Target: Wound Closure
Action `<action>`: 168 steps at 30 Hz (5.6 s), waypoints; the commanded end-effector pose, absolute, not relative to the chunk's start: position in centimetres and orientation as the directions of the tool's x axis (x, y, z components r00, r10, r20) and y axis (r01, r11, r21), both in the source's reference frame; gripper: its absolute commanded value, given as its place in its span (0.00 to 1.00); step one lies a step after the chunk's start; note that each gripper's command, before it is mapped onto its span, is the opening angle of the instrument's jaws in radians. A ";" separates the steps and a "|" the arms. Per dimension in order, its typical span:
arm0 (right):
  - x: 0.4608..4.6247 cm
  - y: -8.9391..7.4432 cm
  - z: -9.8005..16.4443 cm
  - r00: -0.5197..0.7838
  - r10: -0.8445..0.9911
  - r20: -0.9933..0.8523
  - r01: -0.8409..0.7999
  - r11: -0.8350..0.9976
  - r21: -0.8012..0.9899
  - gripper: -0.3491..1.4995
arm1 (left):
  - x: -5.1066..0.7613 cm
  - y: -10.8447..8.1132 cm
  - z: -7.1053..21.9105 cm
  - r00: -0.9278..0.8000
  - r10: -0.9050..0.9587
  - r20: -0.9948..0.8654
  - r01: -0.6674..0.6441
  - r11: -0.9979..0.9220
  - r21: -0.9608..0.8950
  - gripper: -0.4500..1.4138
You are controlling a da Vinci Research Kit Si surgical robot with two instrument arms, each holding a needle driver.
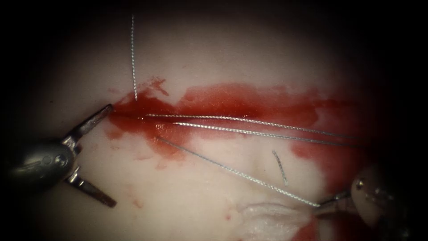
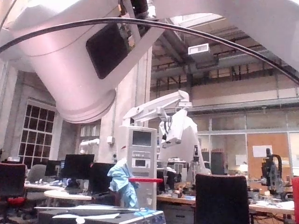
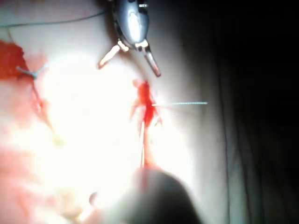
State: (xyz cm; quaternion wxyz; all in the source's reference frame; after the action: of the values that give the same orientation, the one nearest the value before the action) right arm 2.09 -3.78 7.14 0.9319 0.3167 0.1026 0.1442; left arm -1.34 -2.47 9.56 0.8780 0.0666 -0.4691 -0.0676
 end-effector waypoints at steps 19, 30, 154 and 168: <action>0.64 -3.5 7.2 0.970 0.225 -0.097 -0.140 0.833 0.535 0.00 | -1.43 -2.4 9.6 0.560 -0.212 0.801 0.076 0.976 0.205 0.80; 0.84 -3.0 6.7 0.836 0.433 -0.337 -0.346 0.892 0.290 0.85 | -1.40 -2.4 9.6 0.560 -0.210 0.801 0.069 0.976 0.207 0.80; -1.26 -3.7 7.4 0.843 0.522 0.129 -0.537 0.802 0.261 0.00 | -1.36 -2.4 9.5 0.568 -0.209 0.796 0.069 0.976 0.207 0.80; -0.48 -3.3 6.8 0.834 0.529 -0.154 -0.502 0.845 0.185 0.86 | -1.37 -2.4 9.5 0.568 -0.209 0.796 0.071 0.976 0.206 0.80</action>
State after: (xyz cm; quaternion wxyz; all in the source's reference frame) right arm -0.62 -3.45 6.81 0.9550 0.0706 0.0956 0.2719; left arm -1.31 -2.51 9.57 0.8829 0.0782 -0.4561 -0.0798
